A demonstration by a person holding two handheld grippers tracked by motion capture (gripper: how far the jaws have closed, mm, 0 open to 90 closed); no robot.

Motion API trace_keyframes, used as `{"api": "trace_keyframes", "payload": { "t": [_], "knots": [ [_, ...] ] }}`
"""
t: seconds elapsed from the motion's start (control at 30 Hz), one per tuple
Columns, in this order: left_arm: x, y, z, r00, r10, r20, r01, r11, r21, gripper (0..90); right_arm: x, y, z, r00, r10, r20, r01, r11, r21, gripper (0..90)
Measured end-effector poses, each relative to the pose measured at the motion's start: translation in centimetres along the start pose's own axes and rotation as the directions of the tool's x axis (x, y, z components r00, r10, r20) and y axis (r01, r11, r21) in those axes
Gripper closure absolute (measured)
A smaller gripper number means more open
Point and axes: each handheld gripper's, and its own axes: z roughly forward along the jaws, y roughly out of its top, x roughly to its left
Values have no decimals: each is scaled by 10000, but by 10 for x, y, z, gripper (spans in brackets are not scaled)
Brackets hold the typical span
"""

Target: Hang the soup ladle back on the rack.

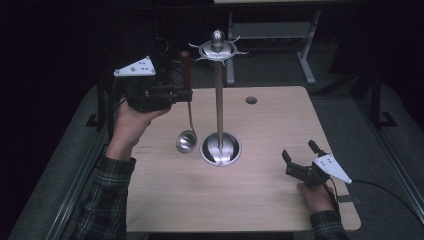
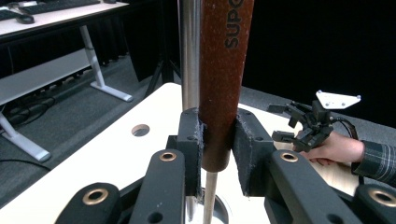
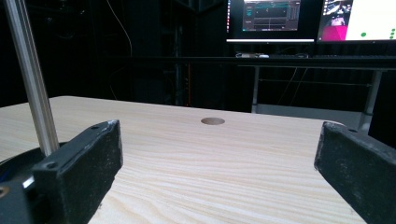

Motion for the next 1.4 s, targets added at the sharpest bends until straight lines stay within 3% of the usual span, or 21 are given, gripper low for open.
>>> {"api": "trace_keyframes", "payload": {
  "t": [1.4],
  "knots": [
    [6, 5, 30, 9997, -66, 218, 57, 9992, 395, 739, 0, 0, 0, 10000, 3, -29, -3, 10000, -7, 2]
  ]
}}
